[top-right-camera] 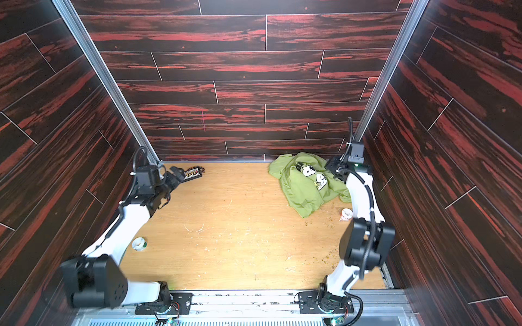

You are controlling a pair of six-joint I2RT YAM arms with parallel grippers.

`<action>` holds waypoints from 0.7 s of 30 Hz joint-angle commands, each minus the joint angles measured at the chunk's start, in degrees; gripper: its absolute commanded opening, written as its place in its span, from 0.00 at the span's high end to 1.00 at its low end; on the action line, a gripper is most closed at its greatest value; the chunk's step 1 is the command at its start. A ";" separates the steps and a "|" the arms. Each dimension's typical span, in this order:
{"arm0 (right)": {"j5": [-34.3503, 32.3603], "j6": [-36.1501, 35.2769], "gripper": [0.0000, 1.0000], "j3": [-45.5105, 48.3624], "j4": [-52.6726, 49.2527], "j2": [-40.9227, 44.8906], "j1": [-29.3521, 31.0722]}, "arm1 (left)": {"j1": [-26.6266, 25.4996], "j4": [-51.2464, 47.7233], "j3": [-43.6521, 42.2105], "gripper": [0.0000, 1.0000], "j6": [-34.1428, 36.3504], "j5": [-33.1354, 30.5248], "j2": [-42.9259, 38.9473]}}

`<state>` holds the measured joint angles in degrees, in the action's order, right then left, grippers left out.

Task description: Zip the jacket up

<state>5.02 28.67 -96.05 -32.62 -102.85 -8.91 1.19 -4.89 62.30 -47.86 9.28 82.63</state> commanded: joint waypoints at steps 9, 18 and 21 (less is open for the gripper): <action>0.70 -1.66 0.30 -25.31 -19.10 -25.06 2.36 | -15.16 -4.17 10.74 0.17 -3.21 16.34 15.45; -5.58 -3.73 0.11 -52.96 -30.58 -43.54 3.26 | -17.36 -2.84 14.60 0.19 -5.78 19.57 22.42; -3.25 -2.66 0.16 -55.09 -31.17 -46.50 3.61 | -17.35 -4.60 16.36 0.19 -4.80 19.55 23.27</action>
<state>0.97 25.58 -149.01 -58.00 -144.55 -5.85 -16.45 -8.10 75.20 -53.17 27.86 106.15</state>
